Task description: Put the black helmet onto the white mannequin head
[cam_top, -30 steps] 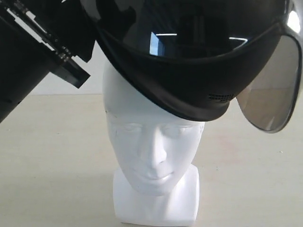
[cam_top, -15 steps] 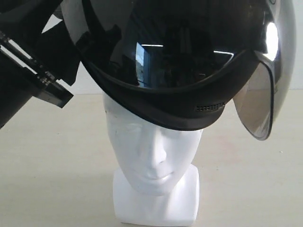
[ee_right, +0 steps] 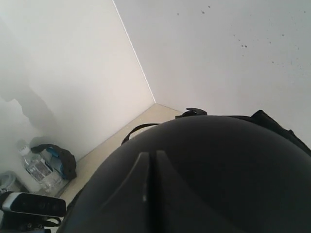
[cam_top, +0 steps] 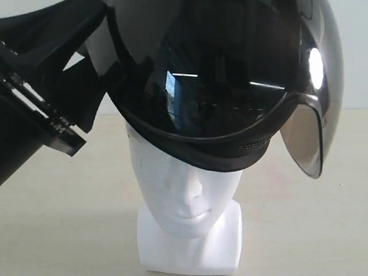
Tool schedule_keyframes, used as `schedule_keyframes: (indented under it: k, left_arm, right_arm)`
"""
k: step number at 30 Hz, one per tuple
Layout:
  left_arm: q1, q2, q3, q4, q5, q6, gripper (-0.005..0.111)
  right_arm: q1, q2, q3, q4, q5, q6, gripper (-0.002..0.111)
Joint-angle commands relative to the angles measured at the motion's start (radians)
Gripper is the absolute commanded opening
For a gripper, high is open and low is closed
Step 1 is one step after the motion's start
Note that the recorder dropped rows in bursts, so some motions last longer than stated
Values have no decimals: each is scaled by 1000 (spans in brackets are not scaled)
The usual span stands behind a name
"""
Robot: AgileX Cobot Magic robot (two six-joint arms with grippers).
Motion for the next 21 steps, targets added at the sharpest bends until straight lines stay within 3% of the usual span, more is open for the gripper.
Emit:
schedule_keyframes:
  k: [1, 14, 21]
  left_arm:
    - [9, -33, 23, -115, -115, 97, 4]
    - [9, -33, 114, -194, -115, 110, 4]
    - [9, -33, 130, -121, -115, 110, 4]
  right_arm:
    - [7, 31, 25, -102, 106, 21, 0]
    - [7, 90, 25, -140, 154, 43, 0]
    - [7, 90, 51, -154, 176, 51, 0]
